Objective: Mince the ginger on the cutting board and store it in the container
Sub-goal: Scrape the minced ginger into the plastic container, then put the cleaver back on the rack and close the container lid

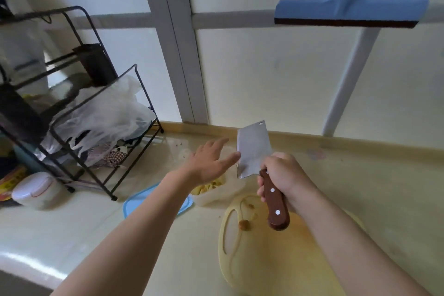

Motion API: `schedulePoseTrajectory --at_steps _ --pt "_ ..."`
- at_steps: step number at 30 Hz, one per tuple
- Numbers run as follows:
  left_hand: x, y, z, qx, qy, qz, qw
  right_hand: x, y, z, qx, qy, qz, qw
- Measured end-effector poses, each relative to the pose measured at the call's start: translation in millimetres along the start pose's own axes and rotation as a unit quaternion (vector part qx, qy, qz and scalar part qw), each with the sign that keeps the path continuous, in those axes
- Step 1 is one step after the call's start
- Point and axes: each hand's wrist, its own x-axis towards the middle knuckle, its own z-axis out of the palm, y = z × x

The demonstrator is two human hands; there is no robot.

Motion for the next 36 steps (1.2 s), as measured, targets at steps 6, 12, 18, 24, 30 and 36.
schedulePoseTrajectory --at_steps 6,12,18,24,30,36 --pt "-8 -22 -21 0.054 -0.048 -0.076 0.994 -5 -34 21 -0.032 -0.010 0.051 0.998" --pt "-7 -34 -33 0.042 -0.068 -0.119 0.990 -8 -52 23 -0.073 0.008 0.086 0.994" --pt "0 -21 -51 -0.007 -0.047 -0.151 0.987 -14 -70 28 -0.131 -0.003 0.099 0.986" --pt "-10 -20 -94 -0.090 -0.038 -0.137 0.986 -29 -121 30 -0.134 -0.049 0.102 0.985" --pt "-37 -51 -166 -0.116 0.041 -0.131 0.984 -49 -216 53 -0.107 -0.162 0.024 0.981" --pt "-62 -75 -202 -0.131 0.078 -0.140 0.978 -60 -324 118 -0.072 -0.287 -0.061 0.953"
